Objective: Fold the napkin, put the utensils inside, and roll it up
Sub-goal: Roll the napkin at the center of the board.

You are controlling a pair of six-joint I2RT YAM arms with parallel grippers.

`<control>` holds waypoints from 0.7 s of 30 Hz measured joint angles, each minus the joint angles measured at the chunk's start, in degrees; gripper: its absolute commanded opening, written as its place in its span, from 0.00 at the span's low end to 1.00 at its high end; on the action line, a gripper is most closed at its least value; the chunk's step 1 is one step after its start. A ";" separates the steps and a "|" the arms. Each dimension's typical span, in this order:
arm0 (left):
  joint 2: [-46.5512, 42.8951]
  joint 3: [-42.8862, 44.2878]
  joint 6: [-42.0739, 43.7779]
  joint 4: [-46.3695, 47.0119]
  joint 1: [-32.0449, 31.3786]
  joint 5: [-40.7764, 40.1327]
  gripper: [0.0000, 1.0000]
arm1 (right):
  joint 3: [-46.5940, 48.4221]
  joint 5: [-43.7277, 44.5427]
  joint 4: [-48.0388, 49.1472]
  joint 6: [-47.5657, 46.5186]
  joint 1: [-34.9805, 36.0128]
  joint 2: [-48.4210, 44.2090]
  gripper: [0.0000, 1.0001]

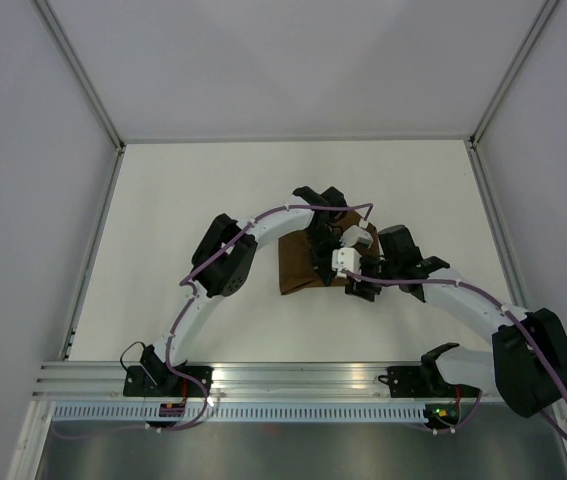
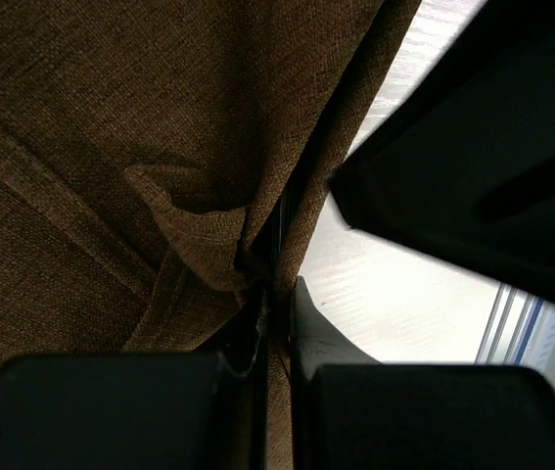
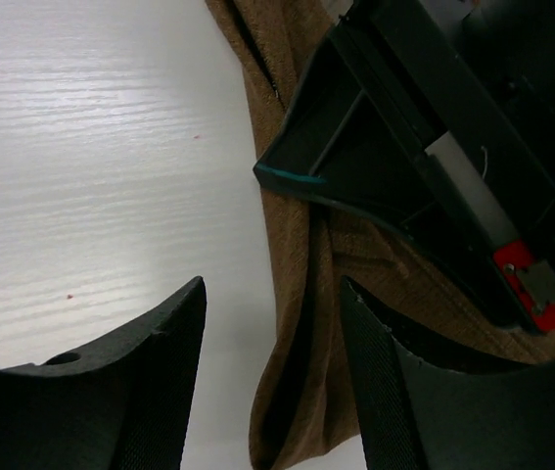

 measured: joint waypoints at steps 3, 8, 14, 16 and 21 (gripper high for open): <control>0.02 0.00 0.00 -0.02 0.02 0.02 0.02 | -0.13 2.21 3.78 0.28 1.38 2.80 0.65; 0.04 0.04 -0.28 -0.04 0.11 0.11 0.02 | -0.42 4.76 7.98 0.17 2.45 6.71 0.65; 0.42 0.07 -1.03 -0.04 0.72 1.33 0.02 | -0.48 5.53 10.58 0.00 3.17 9.01 0.65; 0.48 0.07 -1.18 -0.04 0.81 1.49 0.02 | -0.48 5.57 10.80 0.02 3.26 9.42 0.64; 0.52 0.24 -1.22 -0.17 0.63 1.49 0.02 | -0.22 6.60 11.74 0.70 3.58 11.28 0.38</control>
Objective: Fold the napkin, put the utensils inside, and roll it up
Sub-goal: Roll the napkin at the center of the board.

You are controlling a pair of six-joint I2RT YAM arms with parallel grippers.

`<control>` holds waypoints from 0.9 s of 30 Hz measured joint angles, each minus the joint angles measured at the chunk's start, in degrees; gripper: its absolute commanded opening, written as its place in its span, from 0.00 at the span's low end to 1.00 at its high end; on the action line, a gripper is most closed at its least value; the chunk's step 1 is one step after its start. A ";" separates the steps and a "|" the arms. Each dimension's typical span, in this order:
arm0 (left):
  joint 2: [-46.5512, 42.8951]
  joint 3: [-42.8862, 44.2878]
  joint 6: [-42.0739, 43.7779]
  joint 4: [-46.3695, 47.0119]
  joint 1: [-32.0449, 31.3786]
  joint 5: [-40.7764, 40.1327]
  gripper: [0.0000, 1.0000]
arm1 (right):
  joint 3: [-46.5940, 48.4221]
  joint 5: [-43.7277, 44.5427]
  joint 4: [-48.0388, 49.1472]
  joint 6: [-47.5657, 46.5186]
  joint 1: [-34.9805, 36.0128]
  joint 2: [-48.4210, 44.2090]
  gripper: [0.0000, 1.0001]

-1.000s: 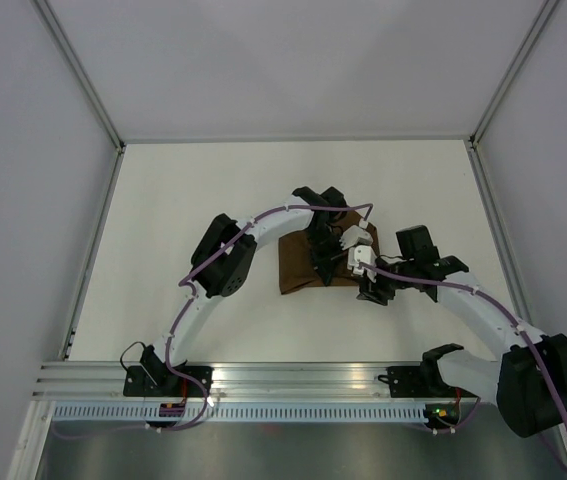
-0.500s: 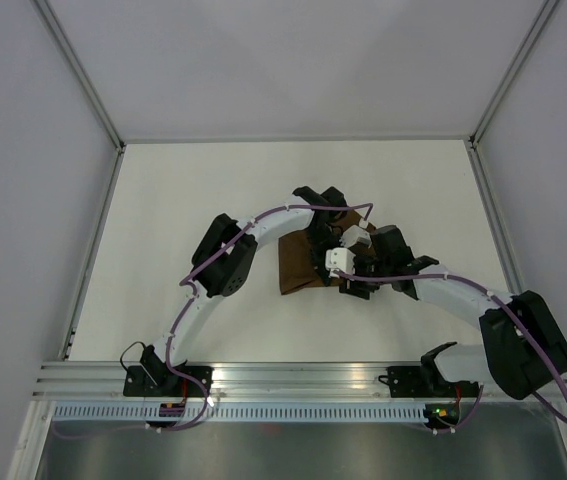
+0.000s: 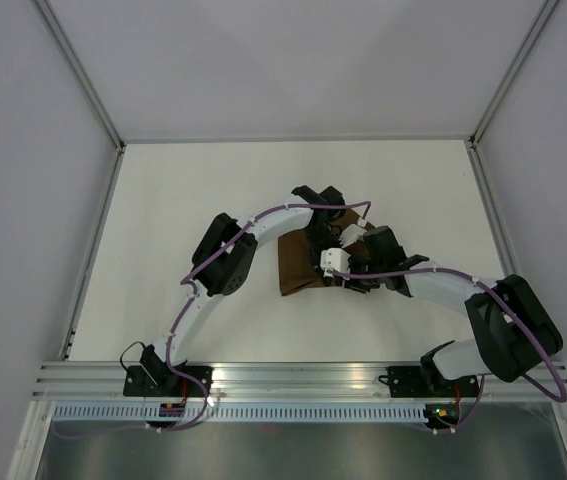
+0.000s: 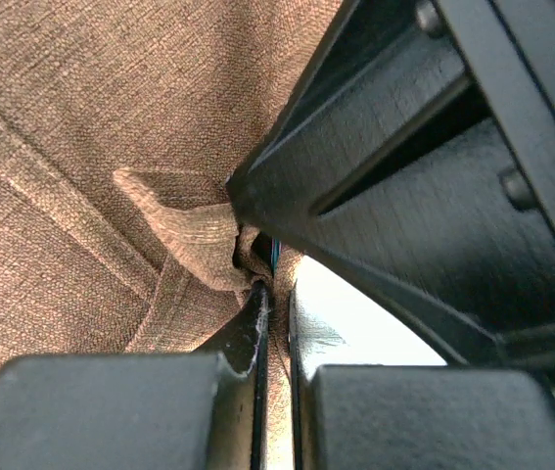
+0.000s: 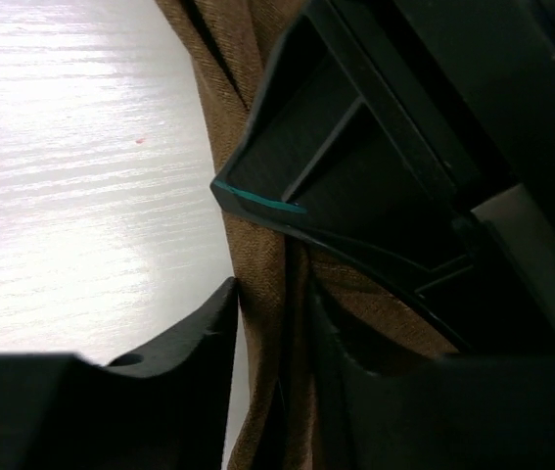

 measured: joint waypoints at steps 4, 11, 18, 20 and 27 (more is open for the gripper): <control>0.13 0.26 0.00 -0.20 -0.11 -0.04 0.05 | 0.00 0.57 0.02 0.74 0.02 0.31 0.28; 0.35 0.61 -0.76 -0.13 0.31 0.20 0.26 | 0.00 0.59 -0.52 1.18 0.15 0.31 0.10; 0.26 -1.25 -4.55 3.69 3.10 5.73 0.33 | 0.00 0.92 -0.52 0.98 0.15 0.31 0.04; -0.09 -3.26 -6.01 5.79 3.80 7.91 0.33 | 0.00 0.96 -0.55 0.94 0.15 0.28 0.04; -1.86 -7.65 -9.46 11.26 4.39 10.12 0.35 | 0.39 0.72 -1.29 0.76 -0.04 0.48 0.01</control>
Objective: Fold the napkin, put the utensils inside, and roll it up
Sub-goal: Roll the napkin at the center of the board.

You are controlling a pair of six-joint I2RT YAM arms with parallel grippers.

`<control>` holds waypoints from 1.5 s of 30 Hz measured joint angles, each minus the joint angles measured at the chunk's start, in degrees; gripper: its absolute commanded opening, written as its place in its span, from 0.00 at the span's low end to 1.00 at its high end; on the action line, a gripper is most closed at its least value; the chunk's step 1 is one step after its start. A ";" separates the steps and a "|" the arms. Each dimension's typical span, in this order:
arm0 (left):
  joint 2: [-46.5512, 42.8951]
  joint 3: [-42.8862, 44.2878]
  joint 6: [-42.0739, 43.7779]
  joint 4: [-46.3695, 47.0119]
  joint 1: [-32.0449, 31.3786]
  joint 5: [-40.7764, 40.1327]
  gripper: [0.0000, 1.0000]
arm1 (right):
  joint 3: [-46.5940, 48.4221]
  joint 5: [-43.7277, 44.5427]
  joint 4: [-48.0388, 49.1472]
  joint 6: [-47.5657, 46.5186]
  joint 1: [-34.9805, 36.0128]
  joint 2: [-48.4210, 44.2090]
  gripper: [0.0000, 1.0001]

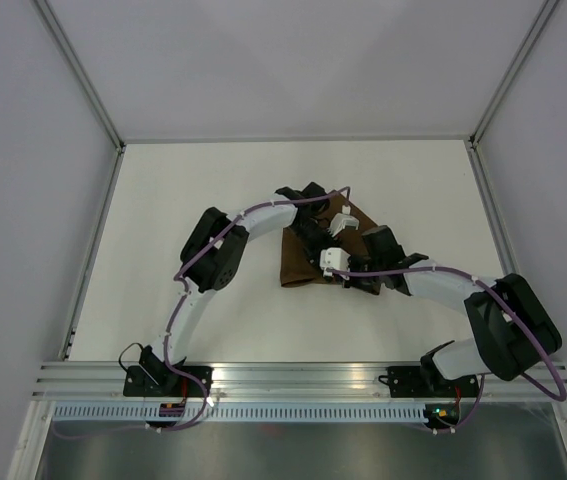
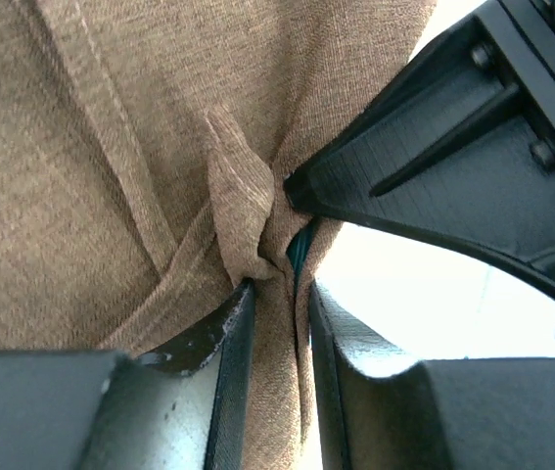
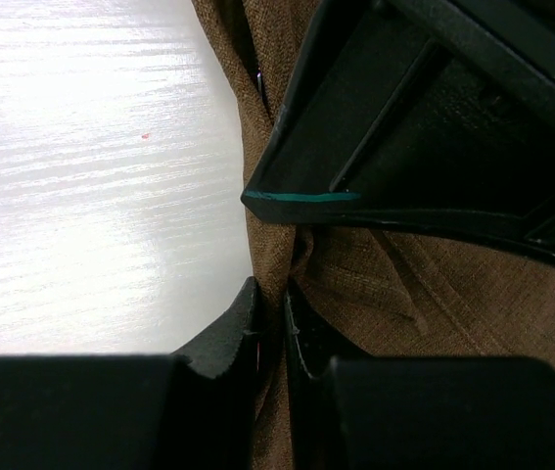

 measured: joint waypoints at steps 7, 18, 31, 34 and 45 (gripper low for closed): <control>-7.15 -10.19 -4.83 11.17 1.38 0.02 0.36 | 3.04 -2.03 -3.37 -0.02 -1.60 2.25 0.00; -18.60 -23.93 -15.37 32.74 7.21 -5.84 0.35 | 8.61 -7.21 -10.21 -1.14 -5.33 6.71 0.00; -37.22 -50.16 -23.71 69.81 11.15 -24.30 0.35 | 29.75 -18.75 -36.92 -11.74 -15.32 24.59 0.00; -39.45 -51.93 -21.79 73.88 9.86 -26.84 0.35 | 34.53 -20.79 -43.93 -14.99 -16.63 29.44 0.00; -41.64 -54.25 1.18 77.94 -5.27 -40.59 0.32 | 45.07 -24.79 -58.64 -17.75 -18.86 40.37 0.00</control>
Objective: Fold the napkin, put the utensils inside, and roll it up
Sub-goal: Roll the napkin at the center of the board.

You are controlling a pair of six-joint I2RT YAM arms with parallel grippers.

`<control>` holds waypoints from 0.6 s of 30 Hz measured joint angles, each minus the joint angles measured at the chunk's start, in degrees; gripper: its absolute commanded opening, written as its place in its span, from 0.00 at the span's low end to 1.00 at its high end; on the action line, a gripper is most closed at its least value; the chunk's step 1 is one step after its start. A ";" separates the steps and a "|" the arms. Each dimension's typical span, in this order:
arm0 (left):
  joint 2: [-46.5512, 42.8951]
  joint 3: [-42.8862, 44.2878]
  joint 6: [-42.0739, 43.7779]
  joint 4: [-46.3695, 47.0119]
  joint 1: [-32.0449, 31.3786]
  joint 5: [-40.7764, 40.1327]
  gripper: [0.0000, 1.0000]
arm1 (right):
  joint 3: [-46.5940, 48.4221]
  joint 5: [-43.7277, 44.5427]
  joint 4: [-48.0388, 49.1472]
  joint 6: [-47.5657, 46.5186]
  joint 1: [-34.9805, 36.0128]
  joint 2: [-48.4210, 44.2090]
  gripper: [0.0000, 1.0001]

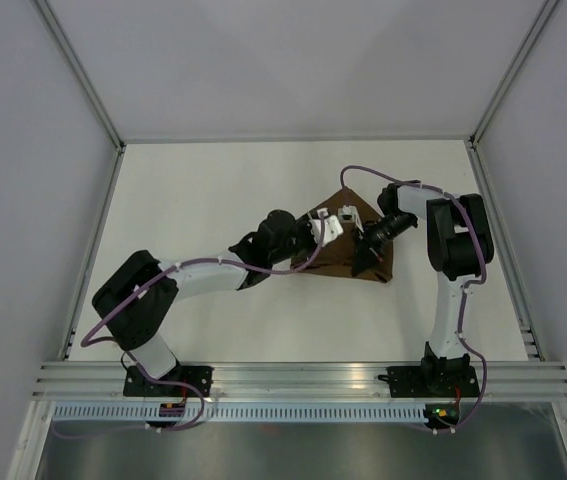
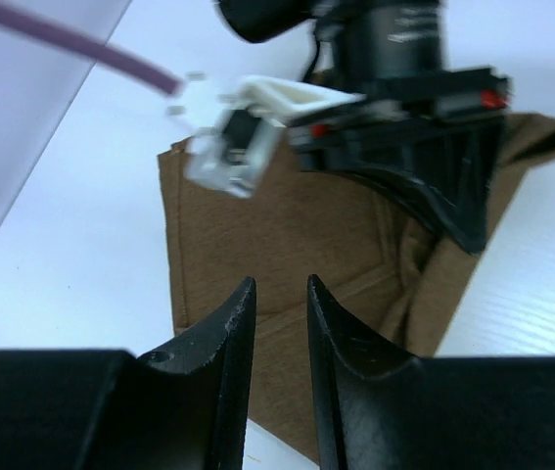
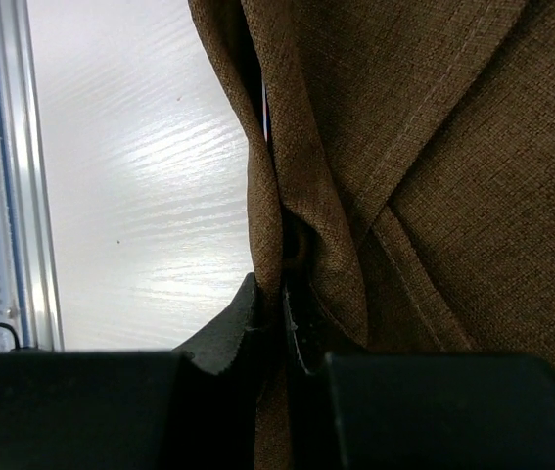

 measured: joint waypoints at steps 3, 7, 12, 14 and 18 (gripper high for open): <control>0.02 -2.29 6.08 0.94 -4.63 -3.74 0.32 | 2.86 -1.05 -3.37 -0.15 -0.39 2.97 0.01; 0.85 -4.17 12.07 1.95 -8.50 -8.13 0.33 | 5.27 -2.08 -6.34 0.00 -0.87 5.57 0.00; 4.63 -4.59 18.93 4.09 -12.96 -12.55 0.34 | 6.60 -2.38 -7.80 0.81 -1.07 7.02 0.00; 6.36 -4.61 21.05 4.68 -14.86 -13.77 0.34 | 6.93 -2.43 -8.13 1.29 -1.14 7.39 0.00; 10.21 -4.61 24.85 5.03 -18.38 -15.28 0.35 | 8.00 -2.84 -9.25 2.05 -1.42 8.72 0.00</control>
